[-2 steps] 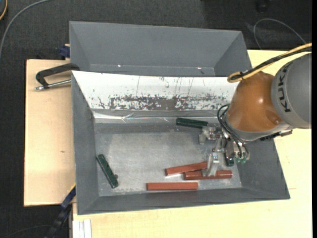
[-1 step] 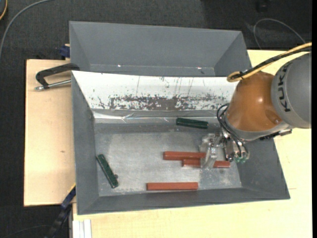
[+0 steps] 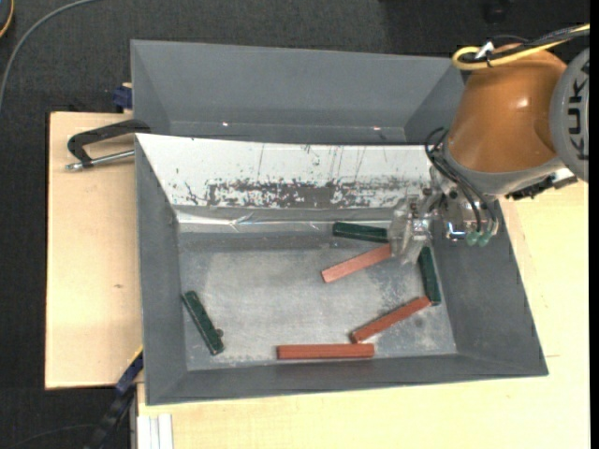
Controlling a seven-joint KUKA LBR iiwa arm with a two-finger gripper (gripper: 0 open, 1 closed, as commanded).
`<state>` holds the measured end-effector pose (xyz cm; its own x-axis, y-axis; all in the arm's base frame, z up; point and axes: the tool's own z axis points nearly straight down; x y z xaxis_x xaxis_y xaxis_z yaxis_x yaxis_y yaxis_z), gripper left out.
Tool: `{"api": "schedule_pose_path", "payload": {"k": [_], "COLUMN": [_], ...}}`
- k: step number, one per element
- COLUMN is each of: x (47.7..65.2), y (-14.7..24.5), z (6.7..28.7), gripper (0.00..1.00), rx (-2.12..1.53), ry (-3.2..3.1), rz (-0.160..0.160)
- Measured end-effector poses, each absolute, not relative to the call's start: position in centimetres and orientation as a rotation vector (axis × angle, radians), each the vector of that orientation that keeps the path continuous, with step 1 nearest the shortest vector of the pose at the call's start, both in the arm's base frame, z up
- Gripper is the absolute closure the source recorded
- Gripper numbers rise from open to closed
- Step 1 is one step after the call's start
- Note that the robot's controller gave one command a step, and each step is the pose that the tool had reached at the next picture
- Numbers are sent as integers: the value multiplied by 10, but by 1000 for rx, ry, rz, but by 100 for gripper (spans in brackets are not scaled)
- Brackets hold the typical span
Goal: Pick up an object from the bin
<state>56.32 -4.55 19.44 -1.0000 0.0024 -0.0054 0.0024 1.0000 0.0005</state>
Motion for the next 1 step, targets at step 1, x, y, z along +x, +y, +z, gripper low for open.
{"api": "schedule_pose_path", "payload": {"k": [1], "x": [578], "y": [-48], "z": [262], "gripper": [100], "rx": [-281], "ry": [3116], "rz": [-3]}}
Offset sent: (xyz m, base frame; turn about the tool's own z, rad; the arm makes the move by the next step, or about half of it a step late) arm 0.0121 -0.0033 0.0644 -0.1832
